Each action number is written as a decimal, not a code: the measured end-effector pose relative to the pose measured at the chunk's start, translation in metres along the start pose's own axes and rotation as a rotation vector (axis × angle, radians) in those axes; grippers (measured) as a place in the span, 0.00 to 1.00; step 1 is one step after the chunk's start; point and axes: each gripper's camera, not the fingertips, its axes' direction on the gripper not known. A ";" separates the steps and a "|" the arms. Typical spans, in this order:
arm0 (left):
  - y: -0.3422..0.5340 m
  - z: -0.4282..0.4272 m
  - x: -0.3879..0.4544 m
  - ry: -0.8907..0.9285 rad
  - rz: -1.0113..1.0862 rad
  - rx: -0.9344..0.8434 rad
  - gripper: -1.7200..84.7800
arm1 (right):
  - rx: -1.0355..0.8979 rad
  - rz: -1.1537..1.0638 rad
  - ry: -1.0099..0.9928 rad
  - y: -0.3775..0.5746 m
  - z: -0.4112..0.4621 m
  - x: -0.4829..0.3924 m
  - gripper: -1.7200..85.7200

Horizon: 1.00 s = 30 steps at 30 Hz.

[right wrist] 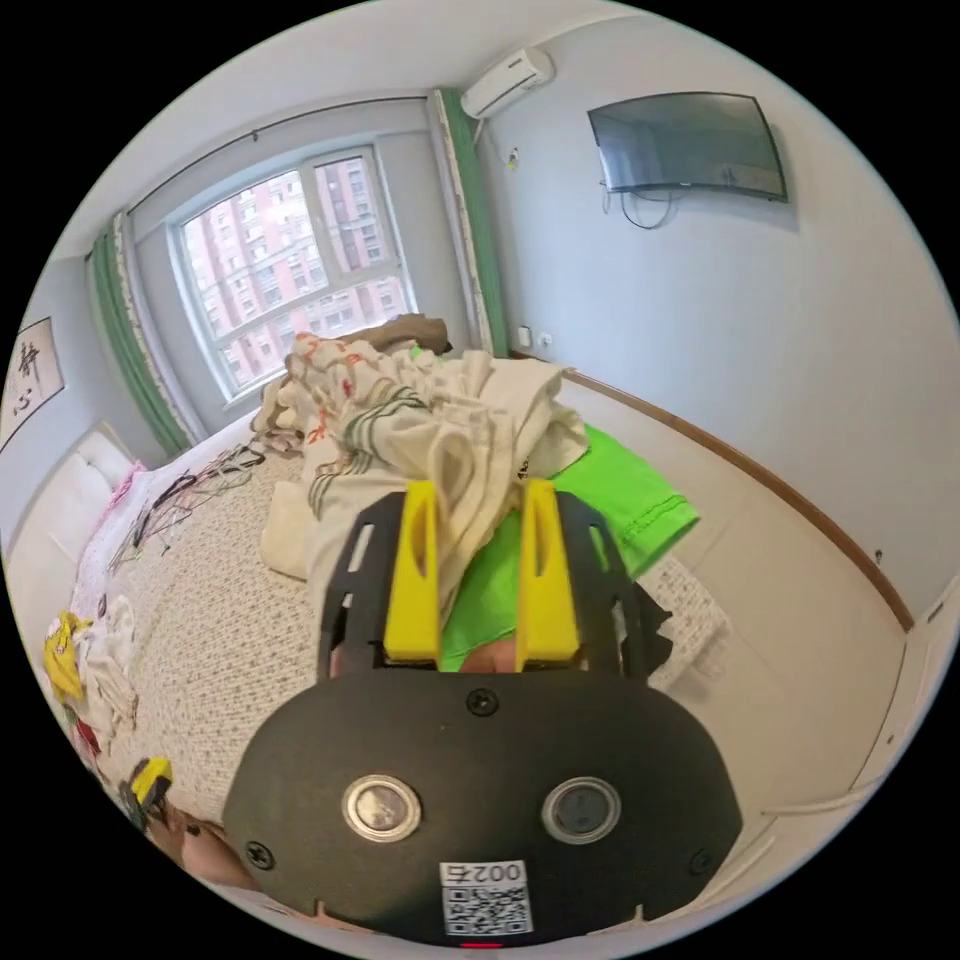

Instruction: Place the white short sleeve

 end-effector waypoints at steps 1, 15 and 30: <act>-0.013 0.008 0.002 0.017 0.021 0.003 0.01 | 0.013 0.003 -0.006 0.004 -0.001 0.006 0.10; -0.235 0.189 -0.017 0.555 -0.286 -0.055 0.01 | -0.044 0.388 -0.364 0.012 0.006 0.065 0.08; -0.310 0.298 -0.047 0.930 -0.574 -0.156 0.14 | -0.011 0.300 -0.342 0.043 0.007 0.108 0.08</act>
